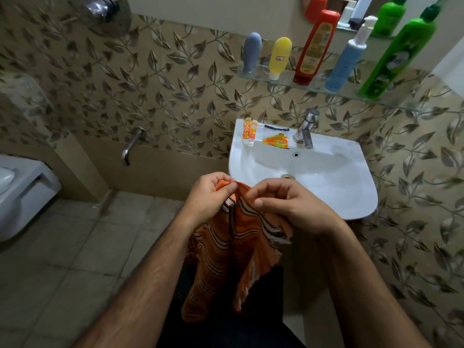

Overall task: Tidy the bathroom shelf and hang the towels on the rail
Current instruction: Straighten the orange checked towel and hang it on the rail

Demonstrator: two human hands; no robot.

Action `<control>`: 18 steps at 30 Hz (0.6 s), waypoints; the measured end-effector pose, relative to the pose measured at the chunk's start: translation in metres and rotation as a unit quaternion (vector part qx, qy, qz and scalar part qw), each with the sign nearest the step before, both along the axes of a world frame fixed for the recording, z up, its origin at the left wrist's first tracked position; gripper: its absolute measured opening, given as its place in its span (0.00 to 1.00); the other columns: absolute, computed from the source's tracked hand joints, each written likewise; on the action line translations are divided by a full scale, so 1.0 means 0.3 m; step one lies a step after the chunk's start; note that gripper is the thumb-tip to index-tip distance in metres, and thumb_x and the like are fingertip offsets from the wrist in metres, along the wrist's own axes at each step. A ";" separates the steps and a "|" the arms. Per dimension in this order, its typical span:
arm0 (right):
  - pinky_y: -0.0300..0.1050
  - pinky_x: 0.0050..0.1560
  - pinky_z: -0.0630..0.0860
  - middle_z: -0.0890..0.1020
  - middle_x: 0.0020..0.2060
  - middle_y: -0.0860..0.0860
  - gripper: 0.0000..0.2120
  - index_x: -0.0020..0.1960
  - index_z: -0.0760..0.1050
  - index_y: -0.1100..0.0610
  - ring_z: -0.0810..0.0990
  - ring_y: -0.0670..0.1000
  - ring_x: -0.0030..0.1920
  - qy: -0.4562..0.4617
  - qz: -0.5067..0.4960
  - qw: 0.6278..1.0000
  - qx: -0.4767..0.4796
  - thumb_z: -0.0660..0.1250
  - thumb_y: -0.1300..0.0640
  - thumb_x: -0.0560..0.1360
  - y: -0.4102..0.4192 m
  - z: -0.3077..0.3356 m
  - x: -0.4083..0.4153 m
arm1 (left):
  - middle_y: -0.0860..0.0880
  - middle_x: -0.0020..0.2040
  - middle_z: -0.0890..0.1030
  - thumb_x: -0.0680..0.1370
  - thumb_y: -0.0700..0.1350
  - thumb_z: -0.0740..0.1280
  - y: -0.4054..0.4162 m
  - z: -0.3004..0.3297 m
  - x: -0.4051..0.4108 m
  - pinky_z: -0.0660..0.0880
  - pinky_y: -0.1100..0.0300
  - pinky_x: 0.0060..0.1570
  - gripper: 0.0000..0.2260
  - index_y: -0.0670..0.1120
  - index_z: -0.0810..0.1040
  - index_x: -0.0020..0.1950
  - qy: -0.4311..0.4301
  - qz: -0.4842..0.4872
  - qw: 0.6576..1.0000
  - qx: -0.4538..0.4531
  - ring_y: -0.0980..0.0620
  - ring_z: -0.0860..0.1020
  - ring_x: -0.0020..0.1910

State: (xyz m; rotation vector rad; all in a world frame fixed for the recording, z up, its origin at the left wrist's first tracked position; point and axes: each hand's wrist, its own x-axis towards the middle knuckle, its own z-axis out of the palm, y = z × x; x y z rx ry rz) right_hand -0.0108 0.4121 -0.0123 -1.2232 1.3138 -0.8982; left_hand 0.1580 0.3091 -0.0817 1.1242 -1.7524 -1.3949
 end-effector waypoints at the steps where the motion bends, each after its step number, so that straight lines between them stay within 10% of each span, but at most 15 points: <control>1: 0.45 0.46 0.77 0.83 0.41 0.61 0.08 0.48 0.84 0.54 0.80 0.55 0.43 -0.009 0.008 1.000 -0.003 0.68 0.64 0.76 -0.002 0.003 0.000 | 0.51 0.38 0.84 0.77 0.43 0.70 0.000 0.003 -0.002 0.75 0.60 0.44 0.03 0.46 0.83 0.44 -0.006 0.007 1.000 -0.001 0.57 0.79 0.38; 9: 0.37 0.31 0.74 0.85 0.38 0.60 0.21 0.50 0.84 0.58 0.82 0.49 0.35 -0.047 -0.003 0.998 -0.033 0.62 0.79 0.72 -0.024 -0.011 0.021 | 0.50 0.40 0.84 0.78 0.42 0.68 -0.002 0.035 -0.001 0.77 0.59 0.43 0.04 0.46 0.82 0.46 0.002 0.015 1.000 0.015 0.56 0.81 0.39; 14: 0.49 0.51 0.81 0.87 0.44 0.50 0.07 0.49 0.85 0.55 0.85 0.52 0.48 0.110 -0.019 0.988 -0.110 0.72 0.63 0.74 -0.026 0.021 0.018 | 0.49 0.41 0.84 0.79 0.42 0.67 0.005 0.043 0.009 0.79 0.59 0.45 0.04 0.45 0.82 0.48 0.031 -0.026 0.999 0.029 0.56 0.82 0.40; 18: 0.45 0.43 0.76 0.83 0.42 0.46 0.04 0.45 0.85 0.49 0.80 0.49 0.44 0.221 -0.052 0.954 -0.197 0.74 0.57 0.73 -0.026 0.032 -0.007 | 0.48 0.43 0.86 0.78 0.43 0.68 0.005 0.031 0.016 0.78 0.58 0.49 0.06 0.43 0.84 0.51 0.071 -0.034 0.995 0.061 0.53 0.83 0.43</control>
